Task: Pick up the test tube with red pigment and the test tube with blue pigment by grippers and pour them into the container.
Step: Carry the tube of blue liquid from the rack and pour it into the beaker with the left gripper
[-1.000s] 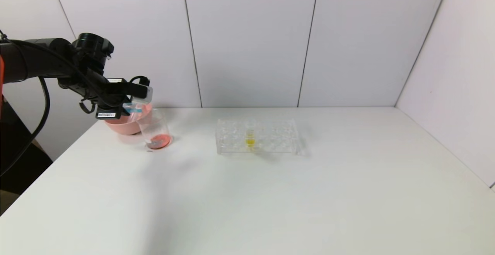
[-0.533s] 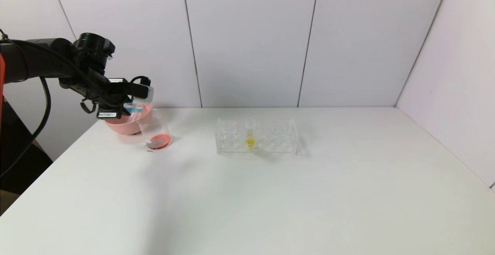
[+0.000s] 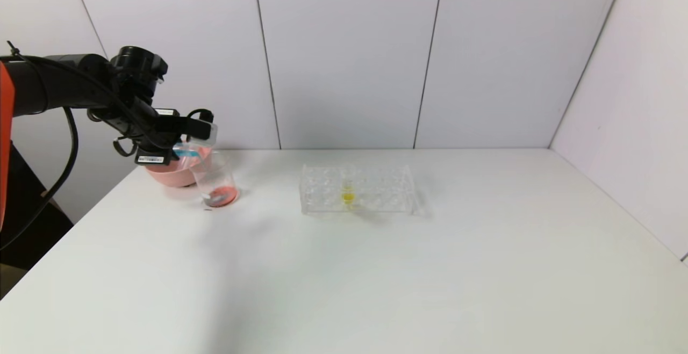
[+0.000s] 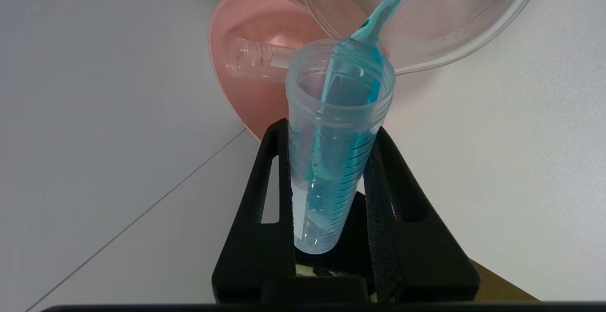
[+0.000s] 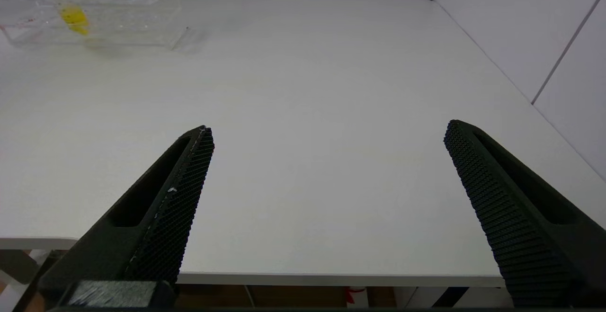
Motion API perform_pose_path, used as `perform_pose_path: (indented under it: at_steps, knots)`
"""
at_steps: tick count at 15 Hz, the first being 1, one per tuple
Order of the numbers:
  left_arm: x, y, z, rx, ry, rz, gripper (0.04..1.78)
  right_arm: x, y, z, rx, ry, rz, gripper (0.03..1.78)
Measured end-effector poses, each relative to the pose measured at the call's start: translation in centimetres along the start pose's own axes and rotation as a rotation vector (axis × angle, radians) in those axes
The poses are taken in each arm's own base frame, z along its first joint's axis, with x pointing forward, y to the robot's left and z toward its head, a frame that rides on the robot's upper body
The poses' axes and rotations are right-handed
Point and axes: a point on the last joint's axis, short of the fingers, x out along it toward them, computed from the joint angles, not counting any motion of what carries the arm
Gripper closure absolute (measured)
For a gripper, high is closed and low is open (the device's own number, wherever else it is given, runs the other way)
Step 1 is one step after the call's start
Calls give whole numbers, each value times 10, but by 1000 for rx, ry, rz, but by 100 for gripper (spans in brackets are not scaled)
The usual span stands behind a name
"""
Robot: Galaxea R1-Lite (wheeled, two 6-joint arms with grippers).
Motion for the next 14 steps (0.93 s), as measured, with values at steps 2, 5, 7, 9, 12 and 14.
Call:
perform_pose_path:
  at_steps: [2, 5, 7, 9, 12, 14]
  knots:
    - [0, 0, 2, 7, 17, -1, 137, 0, 0, 0, 0, 0, 0, 4]
    - [0, 0, 5, 23, 55, 2, 137, 0, 0, 0, 0, 0, 0, 4]
    - [0, 0, 7, 40, 81, 6, 137, 0, 0, 0, 0, 0, 0, 4]
    - [0, 0, 9, 51, 107, 8, 137, 0, 0, 0, 0, 0, 0, 4]
    - [0, 1, 12, 85, 128, 14, 137, 0, 0, 0, 0, 0, 0, 4]
    - [0, 0, 14, 91, 139, 14, 137, 0, 0, 0, 0, 0, 0, 4]
